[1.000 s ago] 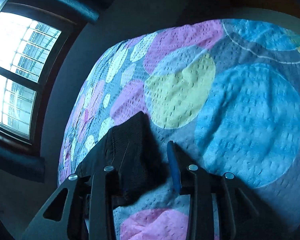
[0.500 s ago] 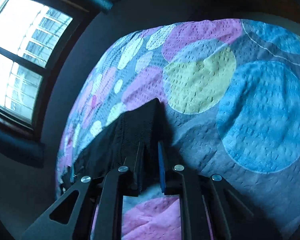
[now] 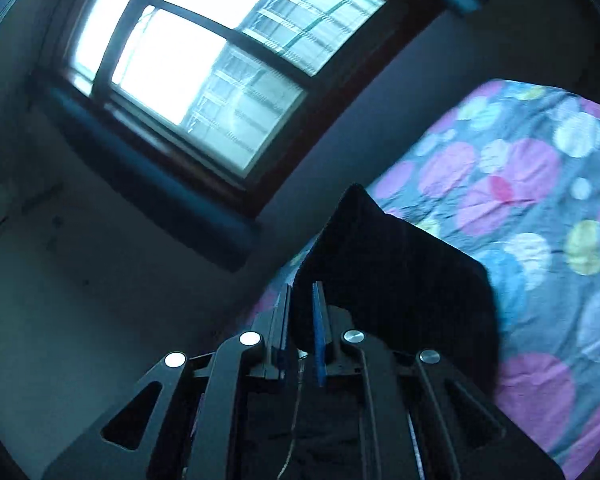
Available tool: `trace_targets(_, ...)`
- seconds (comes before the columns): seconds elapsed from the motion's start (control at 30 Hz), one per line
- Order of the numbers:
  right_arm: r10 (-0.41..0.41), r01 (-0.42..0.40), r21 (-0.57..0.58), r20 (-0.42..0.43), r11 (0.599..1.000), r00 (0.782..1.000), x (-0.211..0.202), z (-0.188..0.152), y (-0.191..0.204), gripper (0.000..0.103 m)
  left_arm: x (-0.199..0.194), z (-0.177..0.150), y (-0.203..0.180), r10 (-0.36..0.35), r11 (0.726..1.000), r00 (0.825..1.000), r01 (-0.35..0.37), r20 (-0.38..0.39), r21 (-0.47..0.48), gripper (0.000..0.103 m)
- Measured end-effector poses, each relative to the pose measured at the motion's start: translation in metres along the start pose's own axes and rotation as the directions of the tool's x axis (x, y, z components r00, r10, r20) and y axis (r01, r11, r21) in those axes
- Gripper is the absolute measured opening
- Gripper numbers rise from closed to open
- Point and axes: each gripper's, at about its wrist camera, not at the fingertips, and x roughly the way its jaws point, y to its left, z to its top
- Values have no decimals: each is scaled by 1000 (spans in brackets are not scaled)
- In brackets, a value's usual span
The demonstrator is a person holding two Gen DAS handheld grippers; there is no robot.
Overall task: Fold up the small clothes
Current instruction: 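Fold the held sleeve across the jacket body with the right tool, release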
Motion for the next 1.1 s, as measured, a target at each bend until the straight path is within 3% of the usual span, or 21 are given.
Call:
trace_targets(0.03, 27, -28, -31, -32, 999, 999, 18, -4, 19, 2, -1, 0, 2, 1, 1000, 1000, -1, 4, -2, 101)
trace_targets(0.1, 107, -115, -67, -115, 991, 988, 57, -17, 55, 0, -5, 0, 8, -1, 1000, 1000, 1, 12, -7, 101)
trace_targets(0.2, 109, -142, -138, -221, 980, 969, 114, -44, 98, 0, -9, -1, 17, 0, 1000, 1000, 0, 21, -14, 101)
trace_targets(0.27, 111, -161, -138, -313, 977, 943, 153, -70, 114, 0, -10, -2, 24, -4, 1000, 1000, 5, 23, -25, 101)
trace_targets(0.37, 22, -101, -190, -378, 977, 925, 191, -104, 116, 0, -10, -5, 31, -14, 999, 1000, 15, 14, -37, 101)
trace_targets(0.47, -21, -42, -127, -458, 991, 888, 210, -128, 88, 1, -11, -9, 32, -26, 999, 1000, 27, 17, -25, 101)
trace_targets(0.57, -192, 104, -201, -490, 974, 850, 215, -145, 52, 1, -12, -9, 27, -56, 998, 998, 56, 25, -5, 101)
trace_targets(0.67, -465, 287, -423, -412, 859, 784, 208, -166, 33, 1, -10, -11, 20, -84, 996, 996, 84, 15, 5, 101)
trace_targets(0.73, -564, 340, -513, -382, 789, 732, 206, -179, 21, 9, -7, -12, 15, -108, 994, 994, 108, -5, 3, 101)
trace_targets(0.77, -578, 345, -528, -376, 776, 724, 204, -182, 14, 23, -5, -12, 12, -136, 991, 990, 136, -23, -2, 101)
trace_targets(0.8, -568, 341, -519, -377, 784, 731, 199, -183, 9, 36, -5, -12, 9, -160, 987, 987, 160, -32, -7, 101)
trace_targets(0.9, -499, 325, -430, -395, 842, 771, 179, -176, -11, 43, -13, -10, -8, -275, 962, 961, 275, -35, -3, 101)
trace_targets(1.03, -483, 347, -401, -313, 848, 818, 149, -164, -23, 46, -26, -3, -51, -431, 899, 901, 433, -50, 61, 101)
trace_targets(1.1, -479, 367, -374, -272, 852, 834, 130, -157, -26, 49, -30, 2, -86, -520, 845, 851, 526, -79, 101, 101)
